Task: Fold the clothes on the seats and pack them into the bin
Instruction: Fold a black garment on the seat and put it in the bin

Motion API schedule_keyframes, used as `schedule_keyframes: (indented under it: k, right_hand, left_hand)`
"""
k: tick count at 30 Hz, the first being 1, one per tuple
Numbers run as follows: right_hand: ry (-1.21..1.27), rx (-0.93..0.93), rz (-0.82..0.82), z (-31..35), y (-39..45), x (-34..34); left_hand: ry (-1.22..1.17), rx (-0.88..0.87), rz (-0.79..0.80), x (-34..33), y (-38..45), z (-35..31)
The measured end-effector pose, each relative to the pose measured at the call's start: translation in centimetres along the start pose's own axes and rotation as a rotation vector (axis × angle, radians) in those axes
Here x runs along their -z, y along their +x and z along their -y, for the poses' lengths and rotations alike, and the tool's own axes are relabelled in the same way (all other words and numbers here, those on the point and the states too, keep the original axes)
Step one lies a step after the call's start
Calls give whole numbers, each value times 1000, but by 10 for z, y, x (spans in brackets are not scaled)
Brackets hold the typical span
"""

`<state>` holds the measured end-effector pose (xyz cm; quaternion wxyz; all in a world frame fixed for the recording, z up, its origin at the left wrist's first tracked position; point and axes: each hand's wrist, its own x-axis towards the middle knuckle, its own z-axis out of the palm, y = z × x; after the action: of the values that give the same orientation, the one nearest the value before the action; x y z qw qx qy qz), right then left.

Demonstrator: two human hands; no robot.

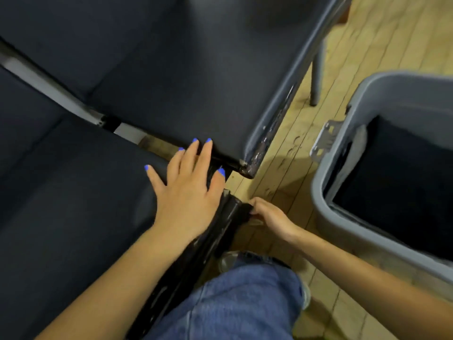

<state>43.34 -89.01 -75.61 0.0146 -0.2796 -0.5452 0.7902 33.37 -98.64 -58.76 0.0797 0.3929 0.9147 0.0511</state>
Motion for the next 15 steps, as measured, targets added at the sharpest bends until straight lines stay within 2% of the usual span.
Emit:
schedule_keyframes:
  k: [2,4,7,9,11,13,15]
  right_hand:
    - [69,35,5,28,-33,6]
    - [157,75,41,61,-61,7]
    - [125,210,121,124,-99,-12]
    - [117,299,192,166,-119,-34]
    - [131,389,334,202,-137,-62]
    - [124,491,429,235,-154,-94]
    - [107,568,457,267,-164,-132]
  left_hand:
    - [21,23,217,17,-2,6]
    - [-115,30,329,43,-17,17]
    - [-472,110,324,81,-62,32]
    - [-680,105,234,97,-97,39]
    - [-850,117,176,104,-129,46]
    - [-1079,121,218,105,-159,47]
    - [-1189,52,275,113,-181,47]
